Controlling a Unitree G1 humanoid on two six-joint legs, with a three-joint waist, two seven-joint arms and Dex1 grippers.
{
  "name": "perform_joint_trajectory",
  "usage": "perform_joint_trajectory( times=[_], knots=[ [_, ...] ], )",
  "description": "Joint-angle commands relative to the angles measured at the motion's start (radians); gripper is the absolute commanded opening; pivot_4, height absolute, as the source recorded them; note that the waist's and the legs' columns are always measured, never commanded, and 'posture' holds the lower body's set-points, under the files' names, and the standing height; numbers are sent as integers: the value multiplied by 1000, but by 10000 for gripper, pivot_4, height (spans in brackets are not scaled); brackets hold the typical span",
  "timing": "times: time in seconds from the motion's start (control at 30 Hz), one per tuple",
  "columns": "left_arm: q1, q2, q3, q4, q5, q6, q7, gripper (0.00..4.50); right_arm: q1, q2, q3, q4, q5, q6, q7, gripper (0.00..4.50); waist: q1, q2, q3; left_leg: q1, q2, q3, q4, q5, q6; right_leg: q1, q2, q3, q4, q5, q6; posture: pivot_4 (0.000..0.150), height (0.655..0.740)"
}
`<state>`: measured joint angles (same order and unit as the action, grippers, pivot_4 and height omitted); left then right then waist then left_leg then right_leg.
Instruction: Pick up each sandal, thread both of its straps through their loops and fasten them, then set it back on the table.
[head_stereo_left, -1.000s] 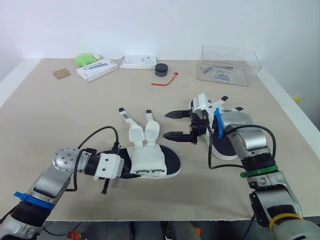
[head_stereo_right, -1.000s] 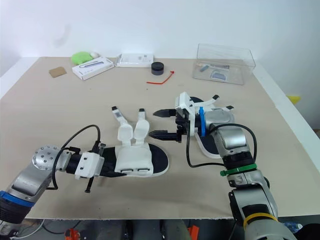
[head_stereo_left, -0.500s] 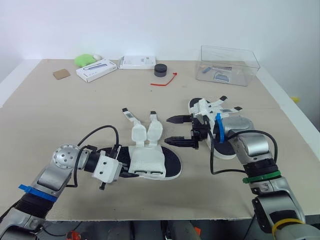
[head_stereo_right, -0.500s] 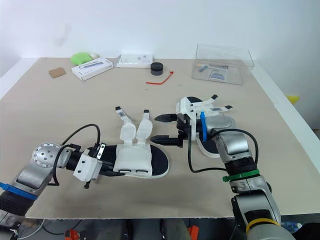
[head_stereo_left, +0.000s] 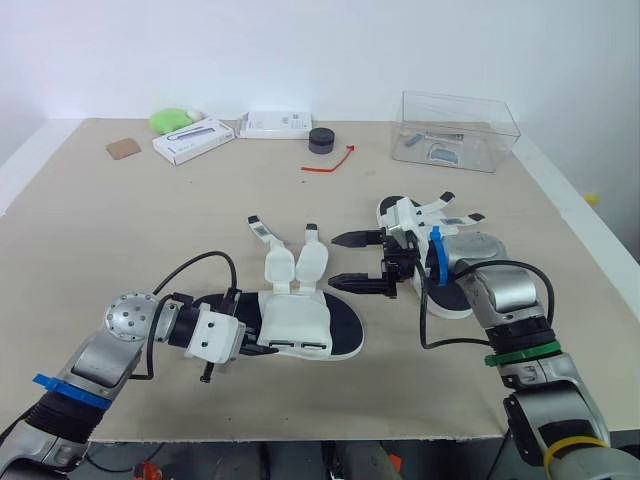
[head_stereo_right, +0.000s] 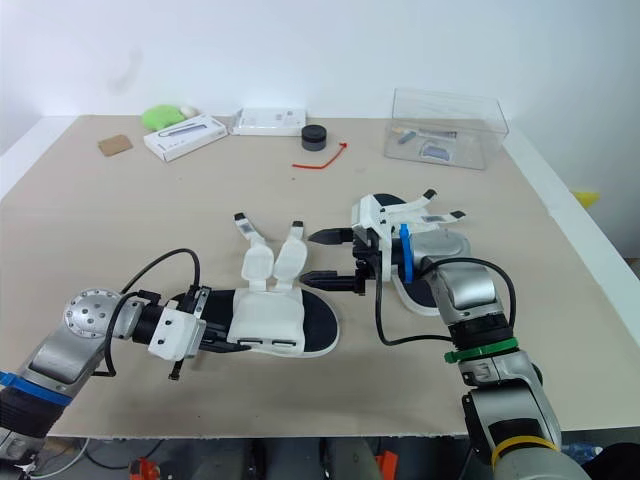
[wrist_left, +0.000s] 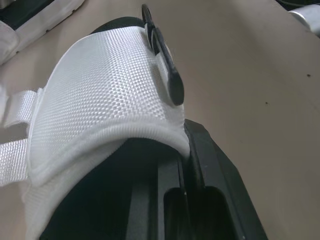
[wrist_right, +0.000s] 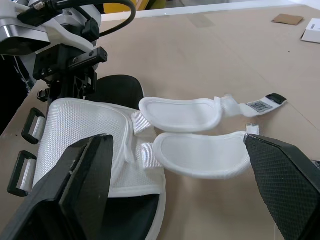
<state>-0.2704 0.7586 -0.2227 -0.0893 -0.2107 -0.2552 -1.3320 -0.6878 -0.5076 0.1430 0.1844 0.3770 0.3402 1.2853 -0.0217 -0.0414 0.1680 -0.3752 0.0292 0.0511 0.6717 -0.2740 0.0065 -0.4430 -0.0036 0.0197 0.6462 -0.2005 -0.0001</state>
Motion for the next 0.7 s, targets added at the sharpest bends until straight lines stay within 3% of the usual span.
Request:
perform_joint_trajectory(
  times=[0.03,0.07,0.1,0.2,0.23,0.27,0.3,0.37,0.5,0.53,0.63,0.7],
  knots=[
    [19,27,25,-46,-25,53,9,7774,-28,-7,-17,-3,2,-16,8,45000,0,0,0,0,0,0,0,0,0,0,0,0,0,0,0,1500,7400],
    [21,30,28,-54,-29,67,11,13933,-27,-8,-19,-2,2,-15,5,45000,0,0,0,0,0,0,0,0,0,0,0,0,0,0,0,1500,7400],
    [26,37,31,-69,-39,88,12,14851,-26,-11,-24,-2,3,-11,0,45000,0,0,0,0,0,0,0,0,0,0,0,0,0,0,0,1500,7400],
    [50,57,48,-128,-73,157,14,27933,-16,-23,-36,-19,5,4,-19,45000,-1,0,0,0,1,0,0,0,0,0,1,0,0,0,0,1500,7400],
    [58,67,54,-150,-86,185,17,28678,-8,-31,-41,-30,8,11,-24,45000,0,0,0,0,1,0,0,0,0,0,1,0,0,0,0,1500,7400],
    [64,76,62,-169,-99,210,19,35955,1,-40,-46,-43,10,16,-29,45000,0,0,0,0,1,0,0,0,0,0,0,0,0,0,0,1500,7400],
    [74,85,73,-189,-116,241,24,36619,15,-51,-51,-61,11,22,-38,45000,0,0,0,0,1,0,0,0,0,0,0,0,0,0,0,1500,7400],
    [94,110,100,-236,-162,320,30,44038,59,-77,-59,-109,10,30,-55,45000,0,0,0,-1,0,-1,0,0,0,0,0,0,0,-1,0,1500,7400],
    [115,164,181,-327,-323,559,68,44735,173,-138,-80,-227,19,42,-63,45000,1,0,0,-1,0,-1,0,-1,1,0,-1,0,0,-3,2,1500,7400],
    [117,184,209,-344,-383,642,76,45000,201,-149,-87,-256,29,51,-66,39476,1,0,0,-1,0,-1,0,-2,2,0,-1,0,0,-4,4,1500,7400],
    [107,218,263,-364,-514,811,99,45000,256,-168,-87,-326,52,73,-67,29414,-3,1,1,0,0,0,0,-2,2,0,-1,0,0,-4,4,1500,7400],
    [69,215,292,-345,-604,917,126,45000,288,-177,-67,-367,59,92,-59,19226,-3,1,1,1,0,0,0,-2,2,0,0,0,1,-4,4,1500,7400]
  ],
)
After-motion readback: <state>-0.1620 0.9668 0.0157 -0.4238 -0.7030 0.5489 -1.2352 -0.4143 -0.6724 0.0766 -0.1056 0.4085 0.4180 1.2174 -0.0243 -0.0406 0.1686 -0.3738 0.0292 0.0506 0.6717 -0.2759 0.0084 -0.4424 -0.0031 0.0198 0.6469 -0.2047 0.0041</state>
